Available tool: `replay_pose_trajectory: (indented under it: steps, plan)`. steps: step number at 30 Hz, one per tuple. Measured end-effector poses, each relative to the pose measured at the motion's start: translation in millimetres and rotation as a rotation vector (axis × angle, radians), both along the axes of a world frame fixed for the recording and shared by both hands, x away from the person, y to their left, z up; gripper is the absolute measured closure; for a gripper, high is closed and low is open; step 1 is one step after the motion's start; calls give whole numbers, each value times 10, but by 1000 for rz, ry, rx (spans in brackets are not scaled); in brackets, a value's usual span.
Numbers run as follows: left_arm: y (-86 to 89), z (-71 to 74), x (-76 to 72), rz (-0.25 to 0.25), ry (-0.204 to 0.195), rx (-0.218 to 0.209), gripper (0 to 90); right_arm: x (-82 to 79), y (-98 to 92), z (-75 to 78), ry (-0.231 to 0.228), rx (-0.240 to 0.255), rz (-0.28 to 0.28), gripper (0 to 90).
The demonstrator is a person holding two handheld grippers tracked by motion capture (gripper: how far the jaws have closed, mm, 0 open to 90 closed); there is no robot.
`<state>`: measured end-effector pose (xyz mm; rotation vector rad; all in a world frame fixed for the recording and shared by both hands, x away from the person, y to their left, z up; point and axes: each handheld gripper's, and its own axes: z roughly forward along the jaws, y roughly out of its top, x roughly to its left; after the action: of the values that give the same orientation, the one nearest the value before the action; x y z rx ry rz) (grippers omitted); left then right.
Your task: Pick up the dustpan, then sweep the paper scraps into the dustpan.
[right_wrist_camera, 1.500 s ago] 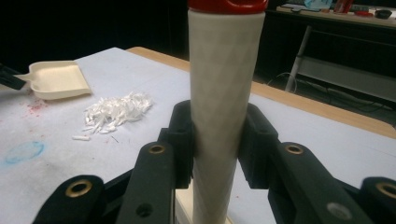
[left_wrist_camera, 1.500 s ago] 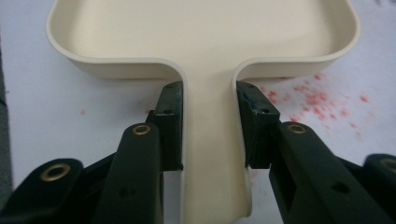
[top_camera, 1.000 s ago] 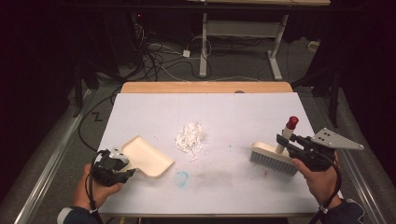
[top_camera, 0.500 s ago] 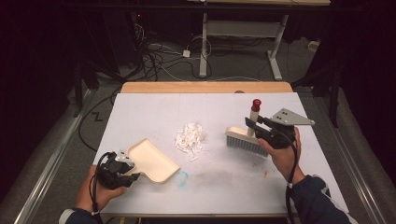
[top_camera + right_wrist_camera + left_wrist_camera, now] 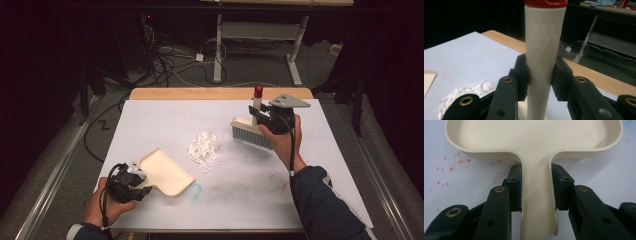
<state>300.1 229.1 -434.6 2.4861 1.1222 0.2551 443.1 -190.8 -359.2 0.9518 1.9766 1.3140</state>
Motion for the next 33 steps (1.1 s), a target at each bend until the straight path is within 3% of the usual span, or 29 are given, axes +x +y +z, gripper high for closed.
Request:
replay_pose_trajectory:
  steps: [7, 15, 20, 29, 33]
  plan:
    - [-51, 18, -2, -23, -1, 3, 635, 233, 135, 21, 1, 32, -33, 705]
    - [-62, 23, 20, -36, 14, -12, 635, 425, 357, -86, 0, 23, -46, 705]
    - [-89, 13, 33, -50, 17, -13, 635, 487, 433, -92, 7, 27, -71, 705]
    - [-132, 9, 9, -71, 32, 0, 635, 519, 521, -140, -36, -20, -101, 705]
    - [-161, 10, 6, -81, 31, 13, 635, 547, 539, -151, -45, -12, -104, 705]
